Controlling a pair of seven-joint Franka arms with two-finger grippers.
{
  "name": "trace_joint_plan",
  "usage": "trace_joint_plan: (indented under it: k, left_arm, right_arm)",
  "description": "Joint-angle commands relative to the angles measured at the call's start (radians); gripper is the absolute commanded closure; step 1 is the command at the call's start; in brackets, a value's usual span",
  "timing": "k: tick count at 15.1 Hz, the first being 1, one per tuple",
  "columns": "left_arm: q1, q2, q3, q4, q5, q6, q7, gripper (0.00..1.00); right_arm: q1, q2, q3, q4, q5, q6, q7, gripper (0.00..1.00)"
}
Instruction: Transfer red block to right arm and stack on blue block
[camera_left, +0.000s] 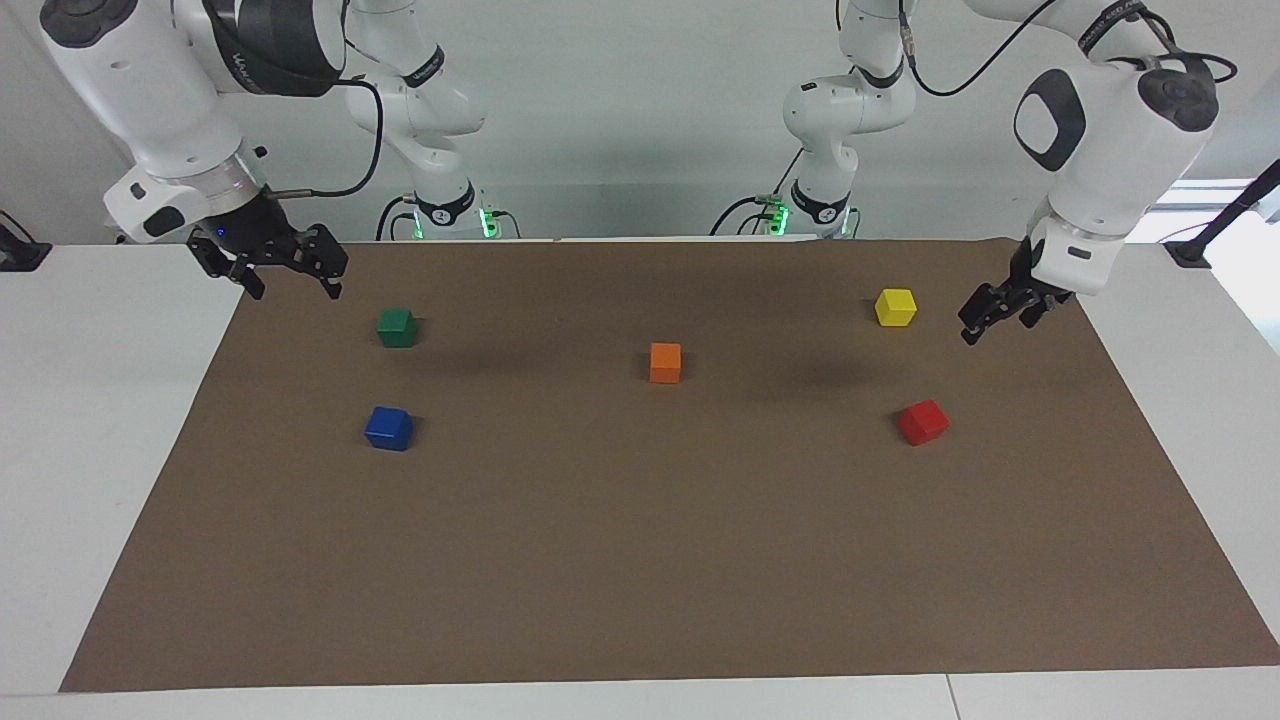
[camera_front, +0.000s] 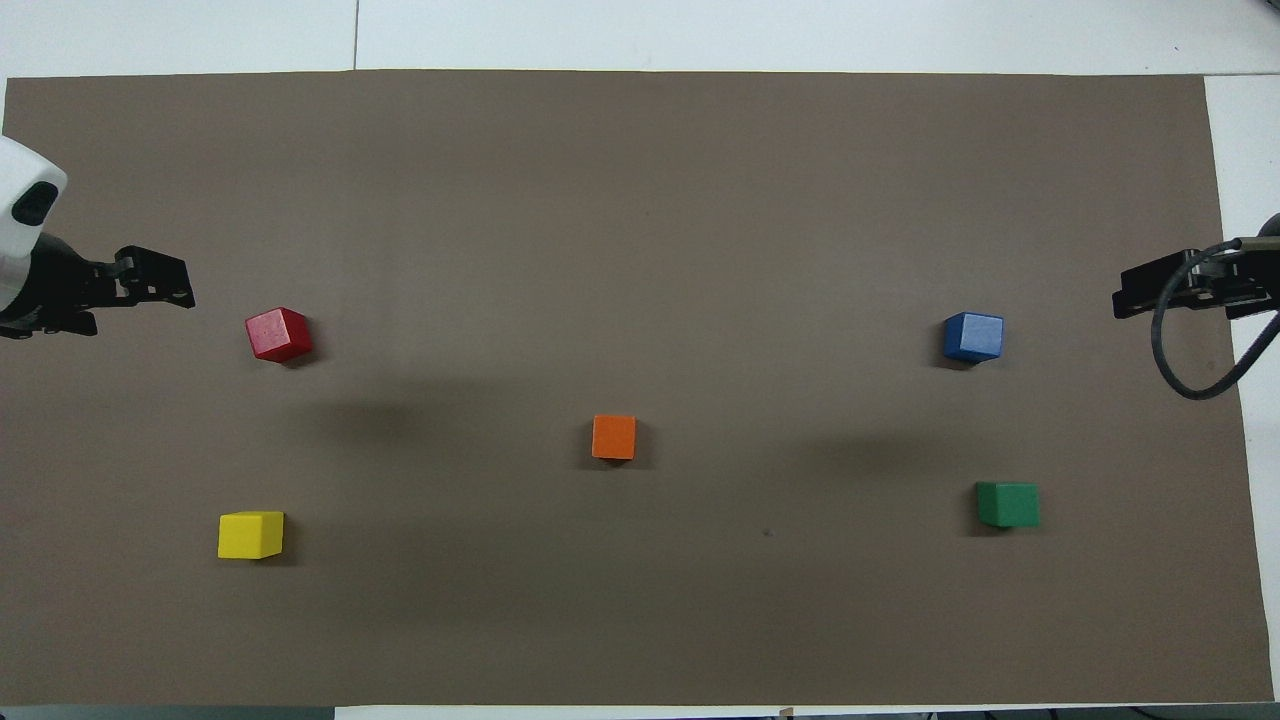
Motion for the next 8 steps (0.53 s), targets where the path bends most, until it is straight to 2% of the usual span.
trace_joint_plan:
  k: [1, 3, 5, 8]
  left_arm:
    - [-0.008, 0.053, -0.008, -0.097, 0.0, 0.174, -0.109, 0.0]
    - [-0.008, 0.056, -0.008, -0.205, 0.001, 0.315, -0.117, 0.0]
    - [-0.004, 0.079, -0.008, -0.236, 0.001, 0.391, -0.114, 0.0]
    - [-0.001, 0.096, -0.008, -0.262, 0.001, 0.452, -0.115, 0.0]
  right_arm:
    - [-0.023, -0.011, 0.006, -0.007, 0.001, -0.012, -0.027, 0.0]
    - [-0.023, -0.014, 0.011, -0.009, 0.014, 0.0, -0.038, 0.0]
    - [-0.021, -0.013, 0.015, -0.011, 0.073, 0.043, -0.088, 0.0]
    - [-0.029, -0.01, 0.014, -0.018, 0.315, 0.054, -0.099, 0.0]
